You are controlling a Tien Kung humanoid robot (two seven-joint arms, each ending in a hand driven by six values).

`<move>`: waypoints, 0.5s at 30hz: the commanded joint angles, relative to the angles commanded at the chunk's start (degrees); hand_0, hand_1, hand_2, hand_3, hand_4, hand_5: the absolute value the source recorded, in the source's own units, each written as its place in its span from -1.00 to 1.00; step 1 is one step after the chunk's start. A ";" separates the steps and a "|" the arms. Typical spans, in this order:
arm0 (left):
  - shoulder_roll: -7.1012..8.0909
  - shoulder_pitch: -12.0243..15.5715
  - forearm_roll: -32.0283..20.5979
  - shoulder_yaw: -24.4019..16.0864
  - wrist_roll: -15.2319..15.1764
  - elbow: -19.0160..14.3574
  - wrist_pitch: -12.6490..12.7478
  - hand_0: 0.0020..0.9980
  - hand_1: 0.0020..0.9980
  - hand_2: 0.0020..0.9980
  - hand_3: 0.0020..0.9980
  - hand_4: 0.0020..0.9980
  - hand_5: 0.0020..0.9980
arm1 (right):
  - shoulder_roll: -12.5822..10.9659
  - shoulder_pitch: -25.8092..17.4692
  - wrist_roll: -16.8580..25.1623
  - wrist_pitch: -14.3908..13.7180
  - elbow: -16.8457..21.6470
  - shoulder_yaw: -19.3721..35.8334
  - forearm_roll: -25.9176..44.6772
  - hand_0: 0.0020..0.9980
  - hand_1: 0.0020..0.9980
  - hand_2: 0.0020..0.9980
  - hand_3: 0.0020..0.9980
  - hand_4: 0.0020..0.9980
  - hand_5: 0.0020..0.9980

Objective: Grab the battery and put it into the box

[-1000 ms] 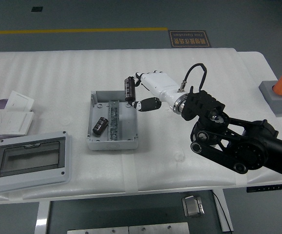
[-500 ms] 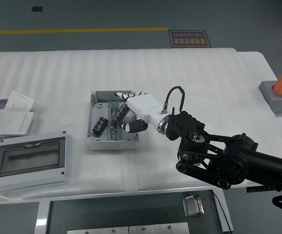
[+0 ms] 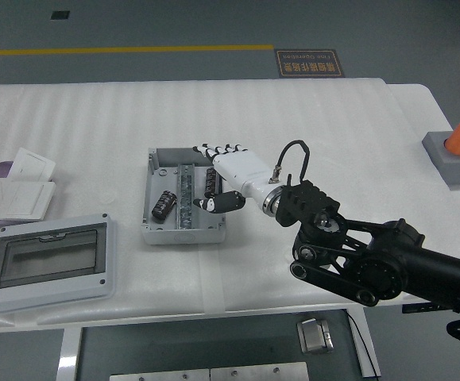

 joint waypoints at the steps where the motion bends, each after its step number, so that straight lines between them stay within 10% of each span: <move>1: -0.06 0.05 0.02 -0.04 0.01 0.00 0.02 0.35 0.38 0.10 0.14 -0.04 -0.20 | -0.26 0.10 0.64 -0.64 -0.06 0.08 0.89 0.98 0.88 1.00 1.00 0.66 -0.01; 15: -0.14 0.15 0.61 -0.28 -0.14 0.00 0.06 0.35 0.38 0.11 0.15 0.01 -0.17 | -3.77 -3.74 10.59 -8.40 0.40 10.91 16.40 0.79 0.75 1.00 1.00 0.65 0.08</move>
